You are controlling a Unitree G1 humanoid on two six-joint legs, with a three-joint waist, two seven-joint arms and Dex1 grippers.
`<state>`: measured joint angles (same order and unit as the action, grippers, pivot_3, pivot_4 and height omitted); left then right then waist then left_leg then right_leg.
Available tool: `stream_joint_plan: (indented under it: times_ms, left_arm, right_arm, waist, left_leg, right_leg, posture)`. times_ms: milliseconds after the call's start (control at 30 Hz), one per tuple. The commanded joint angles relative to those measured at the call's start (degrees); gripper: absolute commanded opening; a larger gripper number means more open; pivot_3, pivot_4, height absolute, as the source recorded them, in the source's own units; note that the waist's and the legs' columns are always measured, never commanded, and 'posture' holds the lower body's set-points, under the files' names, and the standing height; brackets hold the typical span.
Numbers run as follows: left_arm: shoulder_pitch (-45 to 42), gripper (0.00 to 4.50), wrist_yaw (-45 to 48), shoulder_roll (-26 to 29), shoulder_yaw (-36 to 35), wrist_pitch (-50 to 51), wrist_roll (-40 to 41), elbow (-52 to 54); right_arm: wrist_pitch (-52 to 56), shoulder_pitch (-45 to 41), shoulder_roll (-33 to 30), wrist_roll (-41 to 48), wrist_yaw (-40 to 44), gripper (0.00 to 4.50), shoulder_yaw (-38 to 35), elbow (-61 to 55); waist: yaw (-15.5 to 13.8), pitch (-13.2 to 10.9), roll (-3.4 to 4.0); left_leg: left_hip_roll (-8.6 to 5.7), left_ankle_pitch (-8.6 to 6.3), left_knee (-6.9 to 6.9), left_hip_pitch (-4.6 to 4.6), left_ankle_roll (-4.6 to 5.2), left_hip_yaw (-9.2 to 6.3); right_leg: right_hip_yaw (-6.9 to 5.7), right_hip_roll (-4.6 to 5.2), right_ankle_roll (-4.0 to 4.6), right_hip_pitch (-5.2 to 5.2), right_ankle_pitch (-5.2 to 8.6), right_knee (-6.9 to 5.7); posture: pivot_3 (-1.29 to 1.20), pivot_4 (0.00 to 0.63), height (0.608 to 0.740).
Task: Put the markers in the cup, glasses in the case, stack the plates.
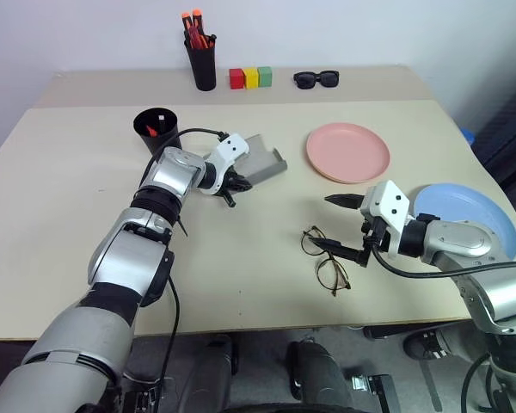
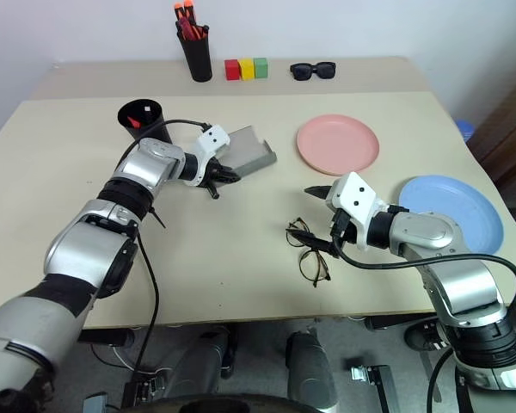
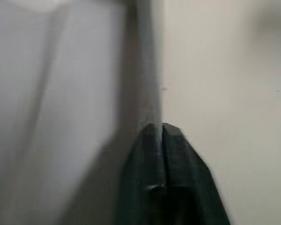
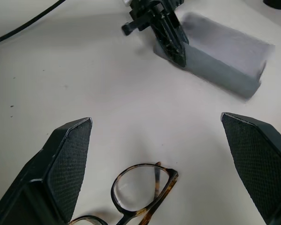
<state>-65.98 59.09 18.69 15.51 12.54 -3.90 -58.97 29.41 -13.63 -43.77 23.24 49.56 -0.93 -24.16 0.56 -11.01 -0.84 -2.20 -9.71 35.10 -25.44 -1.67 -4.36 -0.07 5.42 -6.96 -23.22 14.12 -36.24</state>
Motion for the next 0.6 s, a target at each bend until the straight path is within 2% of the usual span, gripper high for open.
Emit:
stream_joint_plan:
  times_ms: [33, 67, 200, 400, 500, 600]
  left_arm:
    - [4.32, 0.03, 5.95, 3.57, 1.96, -11.23, -1.40, 9.76]
    - [6.26, 0.03, 8.33, 5.03, 2.49, -12.81, -1.36, 13.19]
    - [13.53, 0.03, 18.68, 11.19, 3.36, -5.19, 1.29, 28.48]
    - [22.39, 0.03, 24.14, 17.57, 3.90, 9.79, 5.15, 49.53]
    - [24.97, 0.94, 24.08, 18.77, 3.16, 14.70, 7.36, 55.15]
    - [26.85, 2.42, 21.52, 19.52, 3.14, 15.77, 6.57, 57.98]
  right_arm:
    - [0.19, 0.12, 0.04, 0.73, -0.60, 4.50, -1.65, -0.96]
    - [0.83, 0.15, 0.05, 0.95, -0.85, 4.50, -1.67, -1.12]
    - [4.41, 0.12, 0.05, 2.40, -1.80, 4.50, -1.90, -1.78]
    - [10.62, 0.42, -2.18, 4.56, -1.65, 4.50, -3.12, -0.78]
    - [14.74, 1.08, -3.75, 5.79, -1.47, 4.50, -3.82, -0.03]
    - [18.70, 2.18, -4.97, 7.27, -1.19, 4.50, -4.18, 0.05]
  waist:
    - [0.25, 0.00, 0.00]
    - [0.28, 0.00, 0.01]
    - [0.19, 0.00, 0.01]
    - [-0.14, 0.01, 0.03]
    - [-0.18, 0.01, 0.03]
    - [-0.02, 0.01, 0.03]
  left_leg:
    - [0.00, 0.00, -0.01, 0.00, 0.00, 0.00]
    - [0.03, 0.00, -0.04, 0.00, 0.00, 0.03]
    - [0.08, 0.00, -0.04, -0.01, 0.00, 0.00]
    - [0.16, -0.01, 0.01, 0.00, 0.03, -0.17]
    - [0.14, -0.02, 0.04, 0.00, 0.05, -0.18]
    - [0.15, -0.03, 0.03, 0.02, 0.06, -0.17]
  right_leg:
    - [0.01, 0.00, 0.00, -0.01, 0.00, 0.00]
    - [0.02, 0.01, 0.01, -0.04, 0.00, 0.00]
    - [0.03, 0.01, 0.05, -0.06, 0.00, 0.00]
    - [0.03, 0.11, 0.23, 0.02, 0.11, 0.01]
    - [0.03, 0.13, 0.26, 0.05, 0.13, 0.03]
    - [0.02, 0.12, 0.27, 0.06, 0.14, 0.03]
  posture:
    - [0.00, 0.150, 0.740]
    - [0.00, 0.150, 0.740]
    - [0.00, 0.150, 0.740]
    - [0.00, 0.150, 0.740]
    - [0.00, 0.150, 0.740]
    - [0.00, 0.150, 0.740]
